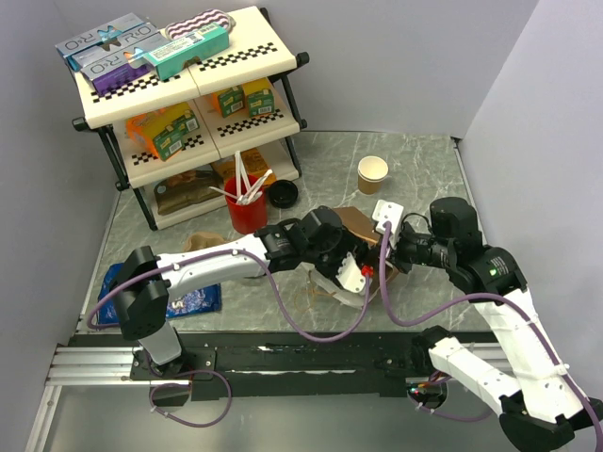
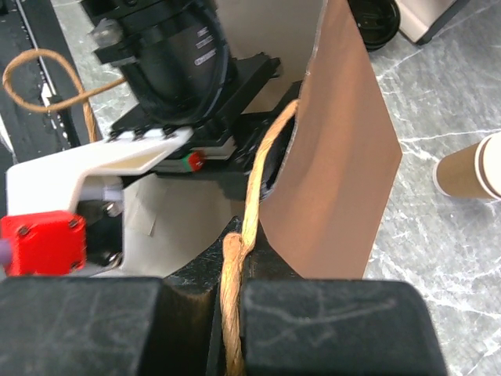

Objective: Pack the takeout coffee

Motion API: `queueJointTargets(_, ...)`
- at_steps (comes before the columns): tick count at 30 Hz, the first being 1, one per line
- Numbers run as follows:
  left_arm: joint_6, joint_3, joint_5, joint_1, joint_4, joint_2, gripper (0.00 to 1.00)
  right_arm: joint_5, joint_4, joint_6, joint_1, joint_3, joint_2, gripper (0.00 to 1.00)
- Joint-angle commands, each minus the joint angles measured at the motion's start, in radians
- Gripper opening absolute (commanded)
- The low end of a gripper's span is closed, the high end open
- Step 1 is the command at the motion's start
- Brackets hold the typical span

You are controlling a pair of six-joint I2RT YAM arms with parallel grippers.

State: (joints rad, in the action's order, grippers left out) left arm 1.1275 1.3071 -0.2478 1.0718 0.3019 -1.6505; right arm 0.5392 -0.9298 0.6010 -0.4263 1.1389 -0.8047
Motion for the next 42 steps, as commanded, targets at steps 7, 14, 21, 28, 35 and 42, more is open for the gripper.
queueJointTargets(7,-0.078,-0.014,-0.183,-0.072,-0.154,0.087,0.01,0.14,-0.095,0.003,0.021,0.076,-0.008,0.0)
queueJointTargets(14,-0.034,-0.109,-0.237,-0.072,-0.21,0.132,0.01,0.082,-0.095,0.023,0.032,0.104,-0.027,0.0)
queueJointTargets(21,-0.044,-0.118,-0.269,-0.092,-0.221,0.136,0.01,0.099,-0.119,0.032,0.052,0.125,-0.048,0.0)
queueJointTargets(28,-0.011,-0.126,-0.237,-0.095,-0.218,0.12,0.01,0.119,-0.138,0.048,0.077,0.128,-0.054,0.0)
queueJointTargets(35,0.089,-0.117,-0.219,-0.098,-0.164,0.095,0.01,0.177,-0.196,0.095,0.08,0.136,-0.047,0.0)
queueJointTargets(42,0.205,-0.118,-0.208,-0.099,-0.093,0.074,0.01,0.165,-0.21,0.135,0.078,0.142,-0.034,0.0)
